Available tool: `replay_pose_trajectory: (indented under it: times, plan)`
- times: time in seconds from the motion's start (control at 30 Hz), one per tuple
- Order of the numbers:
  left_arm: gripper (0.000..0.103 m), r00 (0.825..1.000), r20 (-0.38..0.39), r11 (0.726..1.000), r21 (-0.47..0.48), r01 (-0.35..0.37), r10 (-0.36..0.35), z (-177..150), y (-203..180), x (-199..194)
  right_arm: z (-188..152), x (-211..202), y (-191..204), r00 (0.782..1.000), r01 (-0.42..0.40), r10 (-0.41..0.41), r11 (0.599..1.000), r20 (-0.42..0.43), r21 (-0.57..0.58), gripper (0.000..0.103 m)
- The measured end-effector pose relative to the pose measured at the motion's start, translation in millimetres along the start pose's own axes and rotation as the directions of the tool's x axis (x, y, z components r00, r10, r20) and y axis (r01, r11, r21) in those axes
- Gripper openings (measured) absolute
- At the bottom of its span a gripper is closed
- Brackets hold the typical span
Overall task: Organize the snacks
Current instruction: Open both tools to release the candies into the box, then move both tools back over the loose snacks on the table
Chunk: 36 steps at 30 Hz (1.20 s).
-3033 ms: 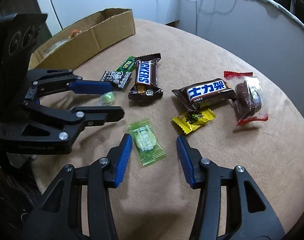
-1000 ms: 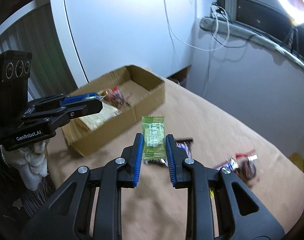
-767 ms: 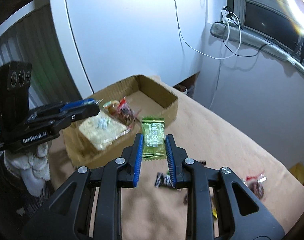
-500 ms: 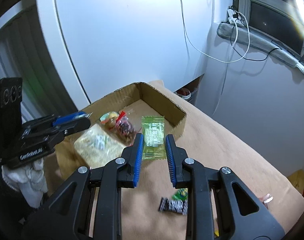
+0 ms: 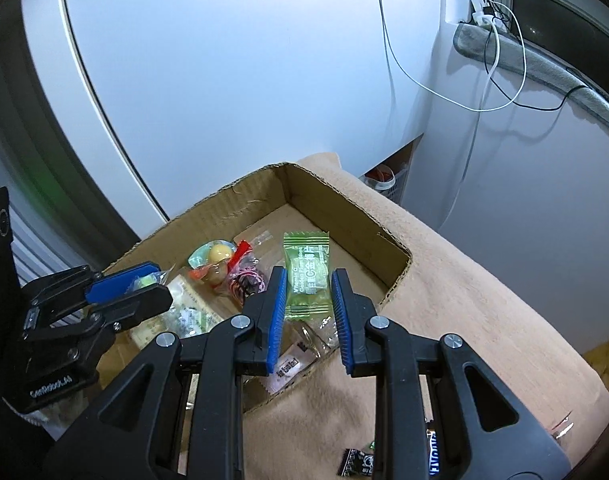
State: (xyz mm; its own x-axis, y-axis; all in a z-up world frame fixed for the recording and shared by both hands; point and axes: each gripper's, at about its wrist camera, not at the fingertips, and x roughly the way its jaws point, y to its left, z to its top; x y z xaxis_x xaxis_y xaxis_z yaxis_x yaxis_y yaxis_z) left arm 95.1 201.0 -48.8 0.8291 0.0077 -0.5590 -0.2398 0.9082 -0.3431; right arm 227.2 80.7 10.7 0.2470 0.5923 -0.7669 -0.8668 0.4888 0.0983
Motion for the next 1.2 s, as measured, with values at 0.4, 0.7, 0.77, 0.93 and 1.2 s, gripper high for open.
replay_pose_trajectory:
  times: [0.4, 0.7, 0.77, 0.93, 1.2]
  plan:
    - [0.056, 0.998, -0.016, 0.998, 0.002, -0.057, 0.057, -0.2, -1.7, 3.1, -0.1, -4.5, -3.8, 0.999, 0.045, -0.046, 0.999, 0.027, 0.022, 0.074]
    - [0.056, 0.999, -0.011, 0.999, 0.016, -0.052, 0.052, -0.8, -8.7, 0.5, -4.7, -17.8, -11.6, 0.998, 0.054, -0.056, 0.998, 0.038, 0.039, 0.074]
    - [0.056, 0.999, -0.012, 0.999, 0.02, -0.047, 0.047, -0.1, -9.9, 0.9, -6.5, -22.3, -12.8, 0.998, 0.054, -0.056, 0.998, 0.041, 0.041, 0.074]
    - [0.056, 1.0, -0.009, 0.999, 0.036, -0.016, 0.016, 0.4, -18.1, -0.9, -14.4, -37.2, -21.8, 0.997, 0.056, -0.059, 0.997, 0.056, 0.059, 0.074]
    - [0.056, 0.998, -0.024, 0.993, 0.101, 0.061, -0.059, -2.6, -48.2, -1.7, -37.0, -66.8, -44.1, 0.995, 0.064, -0.072, 0.992, 0.076, 0.106, 0.074]
